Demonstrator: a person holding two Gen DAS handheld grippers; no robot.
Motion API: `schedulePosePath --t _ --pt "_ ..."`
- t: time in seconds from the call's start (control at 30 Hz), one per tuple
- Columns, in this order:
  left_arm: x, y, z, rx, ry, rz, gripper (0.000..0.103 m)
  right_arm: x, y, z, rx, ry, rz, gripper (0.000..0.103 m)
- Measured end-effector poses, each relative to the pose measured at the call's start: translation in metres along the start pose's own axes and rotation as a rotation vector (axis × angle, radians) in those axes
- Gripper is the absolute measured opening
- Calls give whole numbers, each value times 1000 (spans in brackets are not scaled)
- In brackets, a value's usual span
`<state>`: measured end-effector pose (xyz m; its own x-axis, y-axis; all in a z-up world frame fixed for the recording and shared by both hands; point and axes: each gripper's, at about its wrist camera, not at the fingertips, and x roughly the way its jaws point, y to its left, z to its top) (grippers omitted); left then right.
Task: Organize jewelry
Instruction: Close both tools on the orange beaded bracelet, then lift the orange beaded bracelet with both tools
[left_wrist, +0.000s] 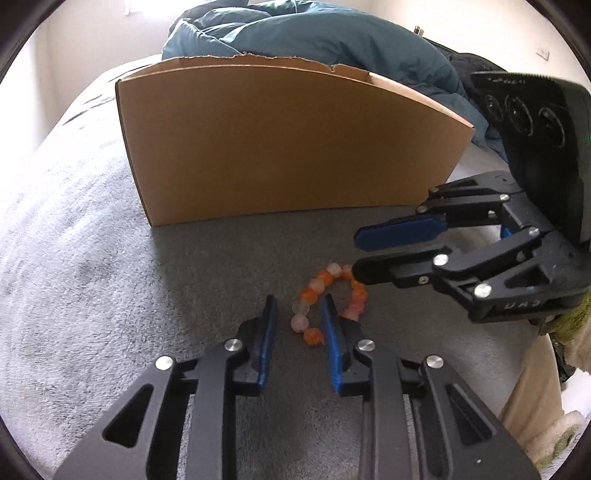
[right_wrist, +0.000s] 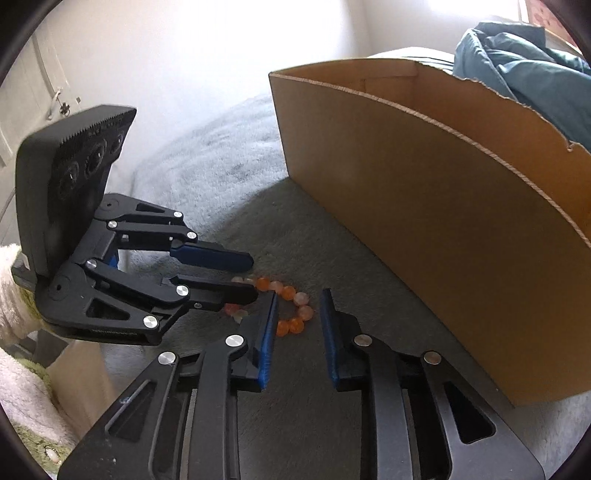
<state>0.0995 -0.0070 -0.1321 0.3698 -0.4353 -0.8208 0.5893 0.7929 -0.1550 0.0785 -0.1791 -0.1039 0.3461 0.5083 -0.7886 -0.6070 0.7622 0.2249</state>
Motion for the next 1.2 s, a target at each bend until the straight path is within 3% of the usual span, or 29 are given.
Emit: schedulePosePath --t 0.33,0.53,0.67,0.9,1.2 --pt "13 -3 12 3 34 18 20 20 -3 -4 16 45 -2 19" --pt "22 -11 16 17 28 39 15 29 1 -3 10 55 -17 10" --pt "20 -11 12 1 18 12 9 26 5 -4 -8 53 -31 8" --pt "12 -16 5 -23 42 -56 9 10 5 -15 25 66 -15 8" --pt "20 -35 8 25 71 3 10 19 5 -16 41 73 -21 8"
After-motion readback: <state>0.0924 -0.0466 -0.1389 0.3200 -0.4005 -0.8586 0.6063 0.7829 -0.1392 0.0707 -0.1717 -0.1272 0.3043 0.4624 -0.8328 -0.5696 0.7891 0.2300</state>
